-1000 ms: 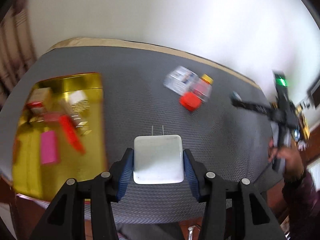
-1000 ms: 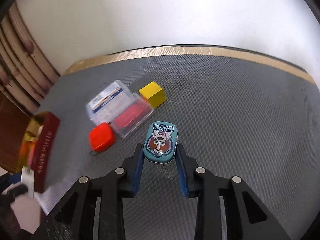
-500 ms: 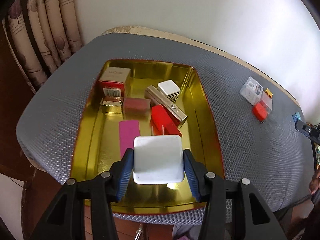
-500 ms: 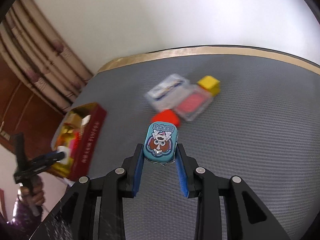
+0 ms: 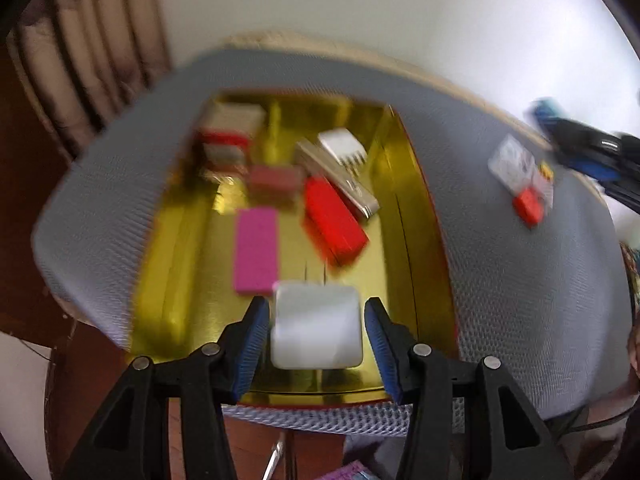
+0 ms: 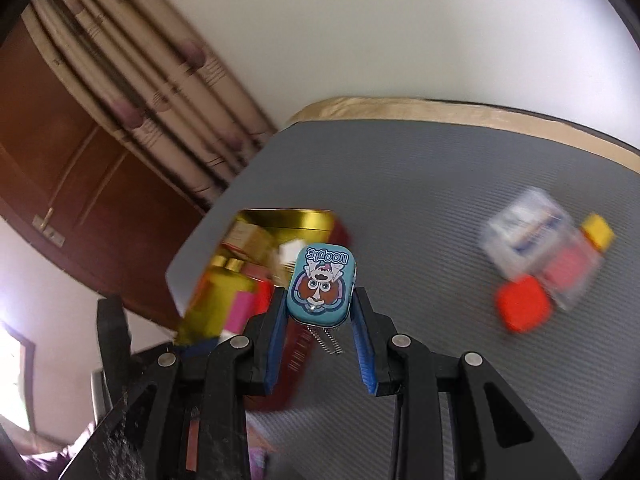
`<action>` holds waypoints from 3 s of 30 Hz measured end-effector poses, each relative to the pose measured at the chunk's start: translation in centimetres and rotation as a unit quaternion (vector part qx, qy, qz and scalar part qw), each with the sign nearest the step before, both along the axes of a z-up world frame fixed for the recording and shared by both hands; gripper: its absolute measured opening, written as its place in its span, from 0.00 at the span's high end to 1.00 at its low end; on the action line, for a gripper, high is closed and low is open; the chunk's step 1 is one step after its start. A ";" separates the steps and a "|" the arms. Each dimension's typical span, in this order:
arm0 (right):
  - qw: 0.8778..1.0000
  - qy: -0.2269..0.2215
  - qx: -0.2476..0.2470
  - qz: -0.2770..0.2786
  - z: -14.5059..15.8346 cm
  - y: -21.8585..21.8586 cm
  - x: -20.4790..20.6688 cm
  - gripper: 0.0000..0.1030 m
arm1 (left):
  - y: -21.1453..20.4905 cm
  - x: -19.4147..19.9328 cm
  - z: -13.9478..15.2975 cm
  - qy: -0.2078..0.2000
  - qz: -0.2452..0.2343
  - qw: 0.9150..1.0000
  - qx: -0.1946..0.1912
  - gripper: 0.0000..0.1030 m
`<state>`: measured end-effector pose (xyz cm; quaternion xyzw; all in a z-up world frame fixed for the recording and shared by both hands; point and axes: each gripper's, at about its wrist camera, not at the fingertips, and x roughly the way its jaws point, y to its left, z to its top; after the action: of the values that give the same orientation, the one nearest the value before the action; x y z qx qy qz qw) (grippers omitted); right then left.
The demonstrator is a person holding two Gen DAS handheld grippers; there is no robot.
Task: Organize rigid objects
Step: 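Release the charger into the tin with the left tool while the right tool drops the teal tin there, then move the left tool to the red rounded case and grasp it, then lift the red case with the left tool while the right tool grasps the yellow cube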
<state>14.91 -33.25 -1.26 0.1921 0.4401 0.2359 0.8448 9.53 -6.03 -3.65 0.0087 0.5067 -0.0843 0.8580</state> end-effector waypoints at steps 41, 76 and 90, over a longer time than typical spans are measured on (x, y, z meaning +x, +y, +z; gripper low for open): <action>0.962 0.004 -0.220 -0.161 -7.3 -10.8 -5.0 0.35 | -1.2 -3.6 2.6 -0.080 -0.035 0.996 -0.034 0.48; 0.961 -0.001 -0.153 -0.230 -11.8 -24.7 -14.6 0.09 | -27.4 9.8 -4.6 0.122 -0.093 0.984 -0.093 0.47; 0.964 0.002 -0.148 -0.223 -12.0 -24.7 -14.2 0.05 | -26.3 7.4 -4.5 0.075 -0.100 0.989 -0.083 0.47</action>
<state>0.73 -57.98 -13.26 0.1585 0.4182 -0.0267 0.8940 16.98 -32.38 -8.19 -0.0178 0.5572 -0.2121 0.8026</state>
